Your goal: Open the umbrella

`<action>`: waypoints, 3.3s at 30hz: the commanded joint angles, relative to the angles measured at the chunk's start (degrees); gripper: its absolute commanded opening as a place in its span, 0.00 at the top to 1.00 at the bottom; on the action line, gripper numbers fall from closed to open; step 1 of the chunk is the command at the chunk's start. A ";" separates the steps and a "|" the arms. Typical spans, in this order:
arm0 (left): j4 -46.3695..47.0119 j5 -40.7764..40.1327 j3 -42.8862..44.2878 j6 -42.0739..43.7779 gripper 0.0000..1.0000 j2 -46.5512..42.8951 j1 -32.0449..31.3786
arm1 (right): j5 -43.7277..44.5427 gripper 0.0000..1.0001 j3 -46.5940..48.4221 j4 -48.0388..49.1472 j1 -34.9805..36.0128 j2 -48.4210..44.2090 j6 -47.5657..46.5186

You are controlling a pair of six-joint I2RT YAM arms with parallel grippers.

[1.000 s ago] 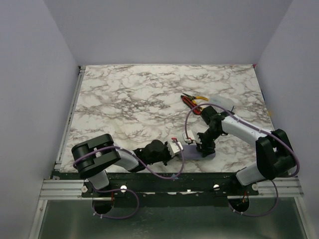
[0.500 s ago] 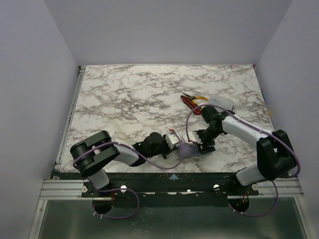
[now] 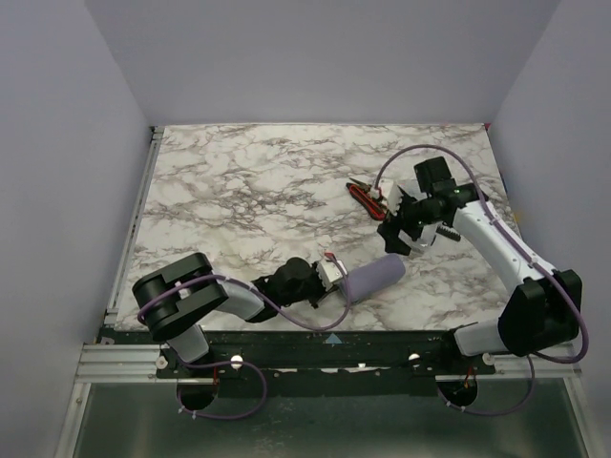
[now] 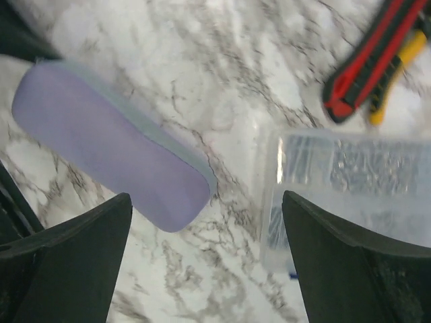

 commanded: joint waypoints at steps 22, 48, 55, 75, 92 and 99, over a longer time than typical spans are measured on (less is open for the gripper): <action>1.30 -5.77 6.91 -2.30 1.00 5.06 -9.02 | 5.98 0.00 -4.77 -6.60 -11.15 3.90 74.22; 0.89 -2.59 4.00 -3.94 1.00 2.65 -6.50 | 0.05 0.75 -13.73 10.39 -10.70 9.89 66.73; -0.79 -2.60 4.30 -4.75 1.00 2.23 -2.96 | -3.73 0.99 -14.13 12.54 -10.53 10.56 65.47; 4.47 1.20 7.53 2.37 1.00 5.14 -5.29 | -16.26 0.40 7.12 5.44 -3.15 25.06 37.02; 3.12 0.25 8.25 -0.72 1.00 6.48 -5.37 | -12.22 0.27 0.68 -0.23 -3.19 20.38 40.23; 1.19 -0.29 9.60 -3.47 1.00 8.27 -5.37 | -11.72 0.50 -2.21 0.36 -3.15 22.51 37.27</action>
